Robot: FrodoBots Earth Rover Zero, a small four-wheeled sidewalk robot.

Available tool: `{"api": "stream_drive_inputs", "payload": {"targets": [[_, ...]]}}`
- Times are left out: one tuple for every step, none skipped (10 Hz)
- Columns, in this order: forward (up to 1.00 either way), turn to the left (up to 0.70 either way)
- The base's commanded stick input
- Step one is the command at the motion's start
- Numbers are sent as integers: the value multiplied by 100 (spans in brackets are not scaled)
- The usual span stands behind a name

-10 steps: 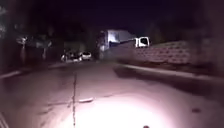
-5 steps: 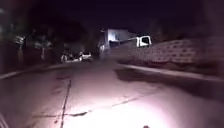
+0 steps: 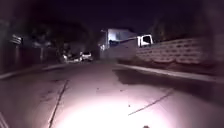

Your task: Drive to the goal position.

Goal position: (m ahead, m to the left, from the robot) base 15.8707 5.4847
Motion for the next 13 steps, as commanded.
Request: {"api": "stream_drive_inputs", "payload": {"targets": [[70, 0], [70, 0], [70, 0], [70, 0], [70, 0], [70, 0], [70, 0], [70, 0], [70, 15], [70, 35], [70, 28], [70, 6], [70, 0]]}}
